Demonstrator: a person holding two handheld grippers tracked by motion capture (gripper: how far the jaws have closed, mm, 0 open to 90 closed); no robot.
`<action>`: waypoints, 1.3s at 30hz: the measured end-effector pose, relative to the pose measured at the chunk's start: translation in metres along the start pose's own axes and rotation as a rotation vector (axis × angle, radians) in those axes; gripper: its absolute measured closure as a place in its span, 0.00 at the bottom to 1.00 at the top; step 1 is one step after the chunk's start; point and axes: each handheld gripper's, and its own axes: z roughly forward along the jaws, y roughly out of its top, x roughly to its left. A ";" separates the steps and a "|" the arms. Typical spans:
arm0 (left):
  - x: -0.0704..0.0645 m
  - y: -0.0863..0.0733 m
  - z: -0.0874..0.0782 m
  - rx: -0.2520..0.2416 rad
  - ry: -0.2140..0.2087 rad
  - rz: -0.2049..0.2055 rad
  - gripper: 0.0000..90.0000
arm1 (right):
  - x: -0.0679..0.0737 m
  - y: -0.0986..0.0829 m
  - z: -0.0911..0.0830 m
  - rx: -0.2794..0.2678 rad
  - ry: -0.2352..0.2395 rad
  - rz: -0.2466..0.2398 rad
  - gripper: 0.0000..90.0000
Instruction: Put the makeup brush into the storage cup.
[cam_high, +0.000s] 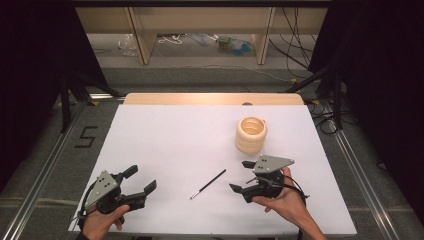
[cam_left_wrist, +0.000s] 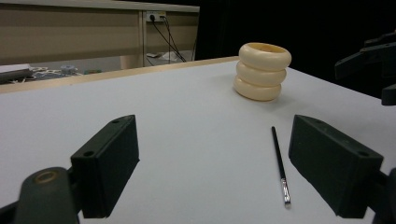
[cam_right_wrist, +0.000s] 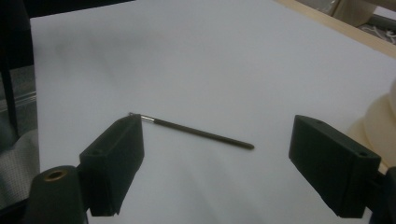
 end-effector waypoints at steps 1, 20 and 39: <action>0.000 0.000 0.000 0.001 -0.001 0.002 0.18 | 0.000 0.004 0.003 0.007 0.013 -0.018 0.22; 0.000 0.000 0.002 0.002 -0.008 0.007 0.18 | 0.003 0.038 0.072 0.242 0.141 -0.151 0.29; 0.000 0.000 0.002 0.001 -0.014 -0.025 0.18 | 0.008 0.045 0.112 0.417 0.232 -0.225 0.28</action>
